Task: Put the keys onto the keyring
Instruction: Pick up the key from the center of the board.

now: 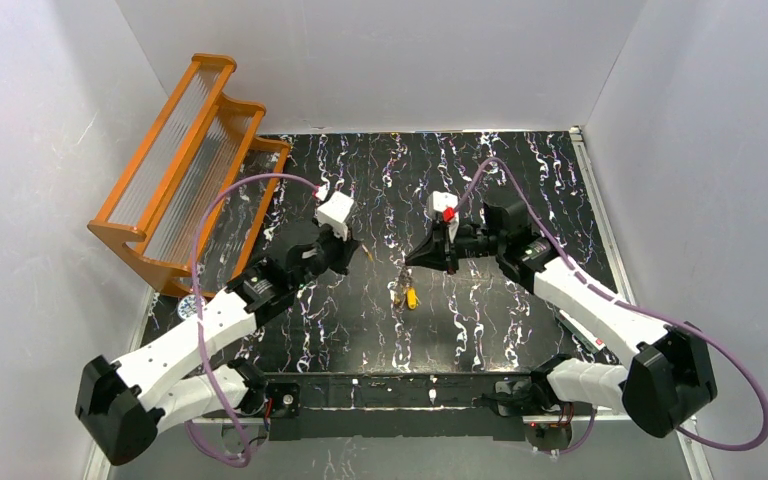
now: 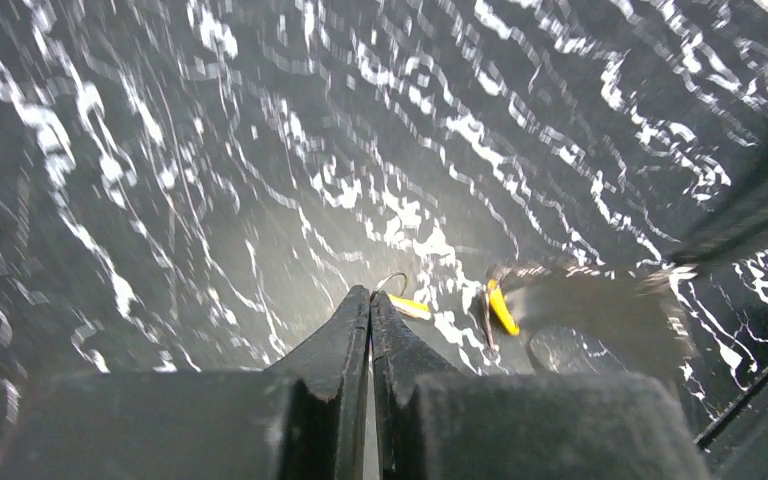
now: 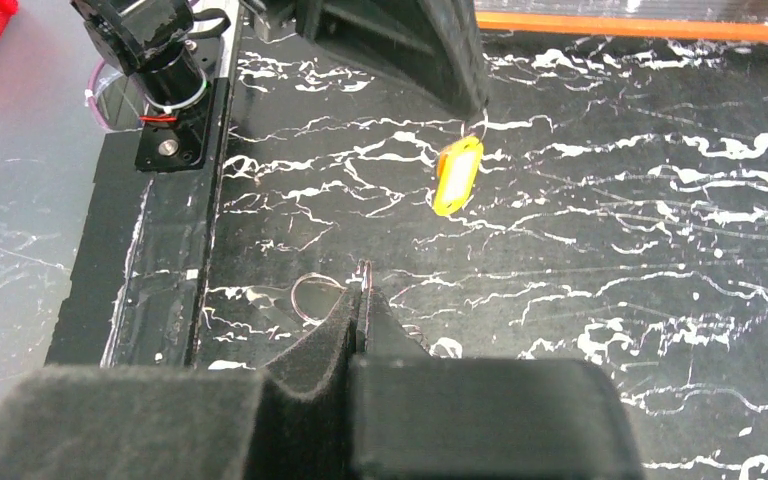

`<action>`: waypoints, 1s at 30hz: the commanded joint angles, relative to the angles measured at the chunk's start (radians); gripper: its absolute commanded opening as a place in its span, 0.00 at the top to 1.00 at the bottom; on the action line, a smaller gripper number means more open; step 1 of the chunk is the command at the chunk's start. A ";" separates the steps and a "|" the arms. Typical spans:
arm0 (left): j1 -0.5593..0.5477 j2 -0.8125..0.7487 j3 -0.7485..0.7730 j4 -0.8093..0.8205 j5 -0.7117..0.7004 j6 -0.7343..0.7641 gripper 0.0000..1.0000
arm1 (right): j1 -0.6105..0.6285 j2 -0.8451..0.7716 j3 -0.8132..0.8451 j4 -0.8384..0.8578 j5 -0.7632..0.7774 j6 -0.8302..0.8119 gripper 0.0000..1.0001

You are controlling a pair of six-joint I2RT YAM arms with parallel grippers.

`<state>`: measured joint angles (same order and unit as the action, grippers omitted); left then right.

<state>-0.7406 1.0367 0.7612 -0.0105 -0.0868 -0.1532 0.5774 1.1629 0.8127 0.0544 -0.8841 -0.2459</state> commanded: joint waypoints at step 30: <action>-0.072 -0.106 -0.039 0.171 0.503 0.722 1.00 | 0.008 0.153 0.187 -0.088 -0.281 -0.121 0.99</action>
<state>-0.7834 0.9466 0.7166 0.2134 0.4187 0.5007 0.5785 1.3197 0.9604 -0.0734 -1.1194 -0.3668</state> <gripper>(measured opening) 0.007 0.030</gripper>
